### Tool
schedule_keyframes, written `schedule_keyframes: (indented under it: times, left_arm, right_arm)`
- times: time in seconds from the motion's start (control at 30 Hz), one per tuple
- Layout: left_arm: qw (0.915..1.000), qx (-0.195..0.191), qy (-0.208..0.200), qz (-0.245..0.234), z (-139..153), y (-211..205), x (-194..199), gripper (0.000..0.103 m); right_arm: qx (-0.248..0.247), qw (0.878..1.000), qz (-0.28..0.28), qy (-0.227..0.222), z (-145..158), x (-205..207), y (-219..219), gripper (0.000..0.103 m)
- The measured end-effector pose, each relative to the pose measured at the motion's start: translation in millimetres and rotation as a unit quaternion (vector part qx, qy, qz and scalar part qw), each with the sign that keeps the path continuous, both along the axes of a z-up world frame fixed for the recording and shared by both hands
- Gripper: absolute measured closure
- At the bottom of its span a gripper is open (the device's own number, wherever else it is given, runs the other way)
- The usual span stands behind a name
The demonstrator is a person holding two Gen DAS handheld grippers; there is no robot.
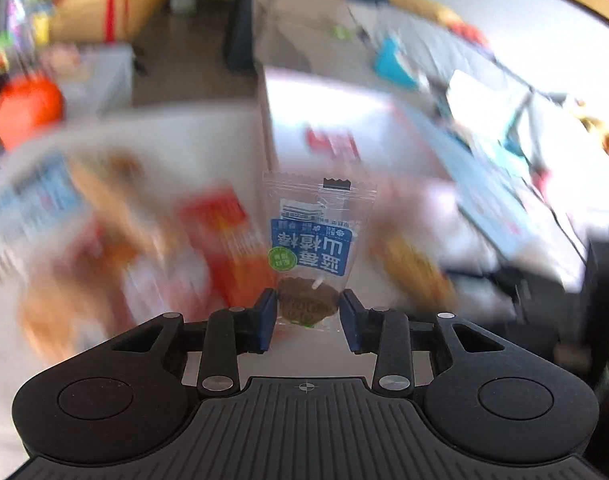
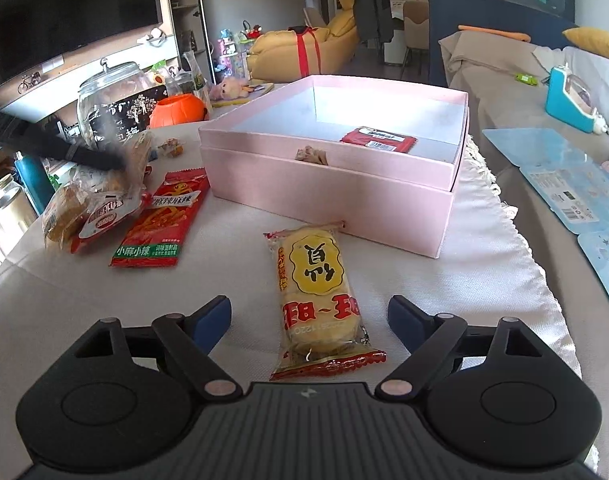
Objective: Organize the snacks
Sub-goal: 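Carry the clear cookie bag with the left gripper while the right gripper approaches the yellow cake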
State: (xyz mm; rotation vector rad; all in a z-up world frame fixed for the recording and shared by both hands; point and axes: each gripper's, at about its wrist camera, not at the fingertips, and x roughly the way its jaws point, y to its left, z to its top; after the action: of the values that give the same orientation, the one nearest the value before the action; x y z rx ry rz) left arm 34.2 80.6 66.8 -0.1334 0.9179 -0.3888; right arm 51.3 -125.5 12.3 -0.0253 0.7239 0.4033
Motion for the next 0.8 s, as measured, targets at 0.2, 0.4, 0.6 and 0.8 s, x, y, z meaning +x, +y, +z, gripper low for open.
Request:
schedule_keyframes:
  times: [0.2, 0.4, 0.6, 0.8]
  left_arm:
    - [0.9993, 0.028, 0.022, -0.004, -15.4, -7.3, -15.2, 0.076]
    - [0.9987, 0.047, -0.015, 0.016, -30.8, -25.6, 14.5, 0.075]
    - [0.9984, 0.048, -0.022, 0.020, -34.4, -30.5, 23.1, 0.074]
    - [0.9984, 0.044, -0.026, 0.025, -31.1, -24.7, 12.9, 0.074]
  right_arm:
    - [-0.017, 1.000, 0.006, 0.000, -1.1, 1.0, 6.7, 0.011]
    - [-0.035, 0.999, 0.007, 0.000, -2.2, 1.1, 12.4, 0.008]
    - [-0.034, 0.999, 0.001, 0.001, -2.6, 1.4, 10.3, 0.007]
    - [-0.030, 1.000, -0.001, 0.001, -2.5, 0.5, 8.9, 0.007]
